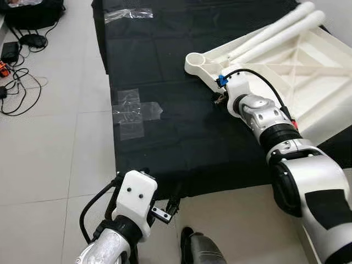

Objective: Building children table

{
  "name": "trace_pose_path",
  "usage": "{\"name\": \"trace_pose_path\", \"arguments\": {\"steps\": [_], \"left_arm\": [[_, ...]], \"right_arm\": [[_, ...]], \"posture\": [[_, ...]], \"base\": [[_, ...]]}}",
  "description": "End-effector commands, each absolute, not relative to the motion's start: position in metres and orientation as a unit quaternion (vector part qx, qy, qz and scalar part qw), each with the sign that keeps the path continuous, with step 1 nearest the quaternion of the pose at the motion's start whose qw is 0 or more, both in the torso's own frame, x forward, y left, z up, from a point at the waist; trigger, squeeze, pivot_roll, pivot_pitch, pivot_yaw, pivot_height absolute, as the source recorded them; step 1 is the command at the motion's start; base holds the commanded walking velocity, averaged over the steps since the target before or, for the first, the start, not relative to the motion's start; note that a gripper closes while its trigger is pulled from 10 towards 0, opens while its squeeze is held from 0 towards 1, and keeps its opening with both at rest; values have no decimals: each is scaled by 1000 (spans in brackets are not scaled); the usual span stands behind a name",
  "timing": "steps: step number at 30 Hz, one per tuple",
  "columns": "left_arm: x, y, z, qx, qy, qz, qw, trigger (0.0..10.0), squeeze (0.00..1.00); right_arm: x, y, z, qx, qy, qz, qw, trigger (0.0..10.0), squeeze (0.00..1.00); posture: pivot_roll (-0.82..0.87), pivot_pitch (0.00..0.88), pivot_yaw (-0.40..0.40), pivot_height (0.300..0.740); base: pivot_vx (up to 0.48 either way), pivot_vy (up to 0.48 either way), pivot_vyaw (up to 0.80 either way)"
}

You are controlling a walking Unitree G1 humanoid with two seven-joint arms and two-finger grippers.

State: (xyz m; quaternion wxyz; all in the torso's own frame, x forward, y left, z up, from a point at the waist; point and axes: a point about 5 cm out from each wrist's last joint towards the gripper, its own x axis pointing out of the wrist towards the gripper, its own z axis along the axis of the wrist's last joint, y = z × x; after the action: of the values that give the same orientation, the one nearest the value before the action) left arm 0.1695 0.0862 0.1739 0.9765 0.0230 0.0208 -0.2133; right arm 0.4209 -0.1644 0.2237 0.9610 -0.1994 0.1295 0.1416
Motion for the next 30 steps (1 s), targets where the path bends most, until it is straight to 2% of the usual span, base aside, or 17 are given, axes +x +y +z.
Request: {"name": "trace_pose_path", "arguments": {"steps": [1,3,4,5,6,8,9,11,12,14,15,17,19,22,23,26,30], "left_arm": [[169,87,168,23,37,-212,976,10000,0],[170,87,168,24,35,-211,976,10000,0],[174,88,167,26,33,-209,977,10000,0],[180,90,167,33,27,-205,978,10000,0],[180,90,167,33,27,-205,978,10000,0],[183,91,167,37,23,-202,978,10000,0],[183,91,167,37,23,-202,978,10000,0],[189,93,166,41,19,-200,979,10000,0],[189,93,166,41,19,-200,979,10000,0],[193,94,165,45,17,-199,979,10000,0],[193,94,165,45,17,-199,979,10000,0],[197,95,163,50,15,-198,979,10000,0],[197,95,163,50,15,-198,979,10000,0],[201,96,163,54,10,-198,979,10000,0],[201,96,163,54,10,-198,979,10000,0],[203,97,163,57,6,-197,979,10000,0],[205,97,163,58,3,-196,979,10000,0]], "right_arm": [[418,-152,211,-213,148,192,947,0,0],[418,-147,213,-209,140,214,944,0,0],[416,-140,213,-205,138,261,933,0,0],[407,-130,206,-202,144,368,896,0,0],[407,-130,206,-202,144,368,896,0,0],[400,-129,201,-199,150,425,870,0,0],[400,-129,201,-199,150,425,870,0,0],[388,-134,193,-201,154,497,830,0,0],[388,-134,193,-201,154,497,830,0,0],[378,-139,187,-202,161,549,795,0,0],[378,-139,187,-202,161,549,795,0,0],[368,-151,183,-226,164,587,760,0,0],[368,-151,183,-226,164,587,760,0,0],[362,-175,180,-257,205,598,731,0,0],[362,-175,180,-257,205,598,731,0,0],[367,-197,179,-331,217,542,741,0,0],[368,-201,180,-374,204,518,742,0,0]], "posture": [[36,274,-107,740],[36,274,-107,740],[34,250,-108,740],[34,235,-108,740],[34,235,-108,740],[33,220,-105,740],[33,220,-105,740],[30,188,-99,740],[30,188,-99,740],[28,171,-94,740],[28,171,-94,740],[25,160,-87,740],[25,160,-87,740],[27,146,-84,740],[27,146,-84,740],[31,141,-83,740],[32,142,-78,740]], "base": [[0,0,0],[0,0,0],[0,0,0],[0,0,0],[0,0,0],[0,0,0],[0,0,0],[0,0,0],[0,0,0],[0,0,0],[0,0,0],[0,0,0],[0,0,0],[0,0,0],[0,0,0],[0,0,0],[0,0,0]]}}
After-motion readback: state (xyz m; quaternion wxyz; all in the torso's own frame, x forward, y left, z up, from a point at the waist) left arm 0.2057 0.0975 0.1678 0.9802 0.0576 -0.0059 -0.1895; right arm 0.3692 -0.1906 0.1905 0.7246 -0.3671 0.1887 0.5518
